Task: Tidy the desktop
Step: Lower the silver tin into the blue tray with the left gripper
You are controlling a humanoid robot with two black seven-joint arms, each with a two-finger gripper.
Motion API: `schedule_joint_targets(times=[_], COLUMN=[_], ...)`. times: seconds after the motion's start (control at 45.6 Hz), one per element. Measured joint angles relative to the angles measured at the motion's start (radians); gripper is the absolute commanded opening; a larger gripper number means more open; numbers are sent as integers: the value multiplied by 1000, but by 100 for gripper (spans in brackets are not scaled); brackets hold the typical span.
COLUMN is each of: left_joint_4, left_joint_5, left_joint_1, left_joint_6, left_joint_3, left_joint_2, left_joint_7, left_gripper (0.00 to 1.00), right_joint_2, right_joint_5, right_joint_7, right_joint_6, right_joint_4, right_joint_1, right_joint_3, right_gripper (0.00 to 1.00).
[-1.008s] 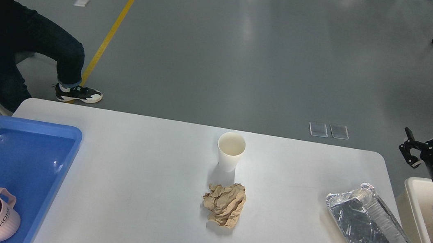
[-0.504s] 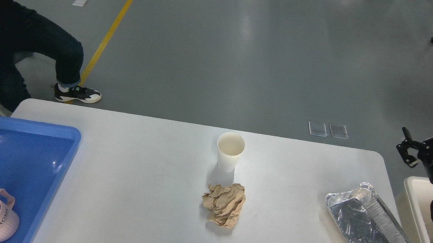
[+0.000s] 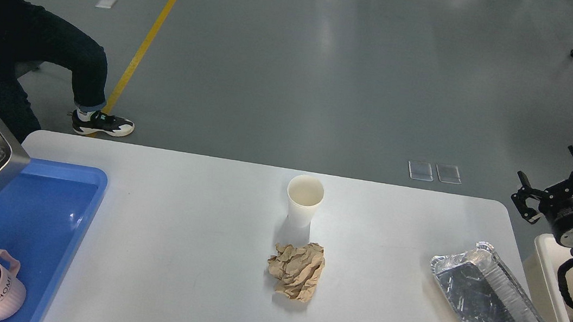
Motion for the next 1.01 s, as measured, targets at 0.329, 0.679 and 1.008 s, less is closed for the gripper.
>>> schedule_joint_targets(times=[0.329,0.679,1.008], left_joint_4=[74,100,119], left_joint_5=[-47,-67,-73], left_joint_1=[170,215,207], left_joint_6=[37,92,119], left_joint_3=[-258,-353,-354], left_joint_2=[-123,-154,-174], left_joint_7=[140,338,407], left_gripper=[0,0,0], right_joint_2=[14,29,31], right_joint_5=[0,0,0], right_joint_7=[0,0,0], right_joint_6=[-2,-3,-3], right_joint_4=[-2,-2,-2], right_joint_1=[0,0,0], right_joint_3=[0,0,0], right_gripper=[100,100,100])
